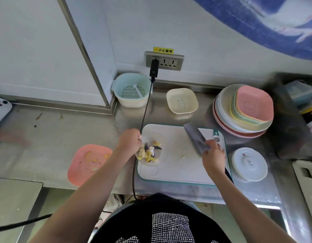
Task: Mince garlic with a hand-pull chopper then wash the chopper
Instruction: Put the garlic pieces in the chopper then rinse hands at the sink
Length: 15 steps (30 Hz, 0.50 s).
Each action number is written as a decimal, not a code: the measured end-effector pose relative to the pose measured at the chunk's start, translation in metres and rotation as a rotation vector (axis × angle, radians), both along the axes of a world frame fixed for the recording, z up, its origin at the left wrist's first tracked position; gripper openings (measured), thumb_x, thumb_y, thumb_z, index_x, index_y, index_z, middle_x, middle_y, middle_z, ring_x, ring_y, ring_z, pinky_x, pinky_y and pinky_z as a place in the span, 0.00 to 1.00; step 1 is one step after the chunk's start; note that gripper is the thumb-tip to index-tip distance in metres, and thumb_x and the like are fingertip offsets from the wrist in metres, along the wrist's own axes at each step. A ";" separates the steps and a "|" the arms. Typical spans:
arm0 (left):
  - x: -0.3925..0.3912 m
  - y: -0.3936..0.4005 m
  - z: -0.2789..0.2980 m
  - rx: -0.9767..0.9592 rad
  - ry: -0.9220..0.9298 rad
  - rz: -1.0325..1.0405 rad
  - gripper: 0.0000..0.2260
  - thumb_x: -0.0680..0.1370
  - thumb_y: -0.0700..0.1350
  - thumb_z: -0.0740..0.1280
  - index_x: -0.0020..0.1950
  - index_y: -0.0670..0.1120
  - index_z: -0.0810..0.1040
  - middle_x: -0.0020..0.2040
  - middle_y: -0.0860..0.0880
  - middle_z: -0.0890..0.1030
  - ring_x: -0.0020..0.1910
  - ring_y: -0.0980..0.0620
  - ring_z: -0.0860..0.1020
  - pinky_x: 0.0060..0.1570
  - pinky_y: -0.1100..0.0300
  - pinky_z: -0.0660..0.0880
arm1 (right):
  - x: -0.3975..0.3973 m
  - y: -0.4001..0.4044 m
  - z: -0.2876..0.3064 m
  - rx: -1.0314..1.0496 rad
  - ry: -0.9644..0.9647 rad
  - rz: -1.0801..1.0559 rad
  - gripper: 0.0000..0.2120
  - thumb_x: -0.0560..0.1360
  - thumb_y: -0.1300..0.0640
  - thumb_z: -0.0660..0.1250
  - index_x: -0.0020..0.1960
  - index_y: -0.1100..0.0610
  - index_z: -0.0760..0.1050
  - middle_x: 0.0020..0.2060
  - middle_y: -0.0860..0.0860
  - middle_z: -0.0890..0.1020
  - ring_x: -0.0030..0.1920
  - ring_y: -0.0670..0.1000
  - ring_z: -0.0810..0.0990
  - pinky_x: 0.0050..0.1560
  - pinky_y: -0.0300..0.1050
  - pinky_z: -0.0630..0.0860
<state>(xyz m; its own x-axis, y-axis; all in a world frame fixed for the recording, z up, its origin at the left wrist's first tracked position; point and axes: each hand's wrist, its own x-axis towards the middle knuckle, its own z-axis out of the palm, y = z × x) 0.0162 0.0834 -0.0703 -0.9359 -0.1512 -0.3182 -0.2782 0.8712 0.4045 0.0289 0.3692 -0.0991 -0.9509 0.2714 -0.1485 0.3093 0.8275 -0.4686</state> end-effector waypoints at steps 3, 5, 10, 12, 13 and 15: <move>-0.012 0.012 0.005 0.180 -0.150 0.081 0.06 0.72 0.36 0.63 0.40 0.37 0.80 0.29 0.46 0.79 0.33 0.45 0.80 0.38 0.59 0.77 | 0.010 0.003 0.001 -0.071 0.027 0.006 0.15 0.75 0.67 0.57 0.59 0.56 0.70 0.52 0.57 0.78 0.54 0.60 0.73 0.53 0.52 0.71; -0.018 0.024 0.010 0.317 -0.277 0.111 0.05 0.69 0.33 0.66 0.39 0.34 0.81 0.26 0.43 0.80 0.29 0.46 0.81 0.43 0.52 0.82 | 0.015 -0.006 0.005 -0.212 0.057 -0.014 0.11 0.77 0.65 0.58 0.56 0.55 0.72 0.48 0.54 0.79 0.49 0.57 0.76 0.45 0.47 0.71; -0.025 0.059 0.029 0.206 -0.185 -0.021 0.08 0.68 0.34 0.62 0.33 0.38 0.80 0.33 0.42 0.84 0.36 0.46 0.82 0.35 0.60 0.76 | 0.014 -0.030 0.030 -0.650 -0.033 -0.019 0.09 0.81 0.51 0.59 0.57 0.53 0.72 0.42 0.53 0.77 0.37 0.51 0.77 0.36 0.43 0.73; -0.025 0.064 0.023 0.159 -0.106 -0.069 0.08 0.71 0.35 0.63 0.39 0.37 0.81 0.37 0.41 0.84 0.40 0.45 0.82 0.42 0.57 0.78 | 0.012 -0.032 0.031 -0.416 0.101 0.059 0.09 0.79 0.52 0.63 0.58 0.51 0.74 0.47 0.49 0.74 0.42 0.48 0.75 0.44 0.40 0.73; -0.025 0.065 0.017 0.155 -0.067 -0.072 0.08 0.72 0.36 0.62 0.39 0.38 0.81 0.37 0.42 0.83 0.41 0.44 0.81 0.43 0.56 0.76 | 0.008 -0.031 0.032 -0.332 0.176 0.094 0.08 0.78 0.54 0.65 0.57 0.51 0.76 0.48 0.48 0.73 0.43 0.46 0.74 0.45 0.35 0.71; -0.023 0.068 0.007 0.157 -0.036 -0.095 0.06 0.73 0.38 0.63 0.38 0.42 0.78 0.33 0.44 0.78 0.41 0.43 0.80 0.39 0.55 0.72 | -0.002 -0.035 0.033 -0.293 0.150 0.252 0.09 0.76 0.59 0.67 0.55 0.52 0.80 0.48 0.45 0.74 0.41 0.41 0.73 0.41 0.24 0.67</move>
<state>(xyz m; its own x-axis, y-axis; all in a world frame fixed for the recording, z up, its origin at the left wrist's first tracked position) -0.0069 0.1513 -0.0629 -0.9311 -0.0084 -0.3647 -0.2145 0.8214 0.5286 0.0272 0.3343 -0.0663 -0.9992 -0.0054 -0.0397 0.0248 0.6934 -0.7201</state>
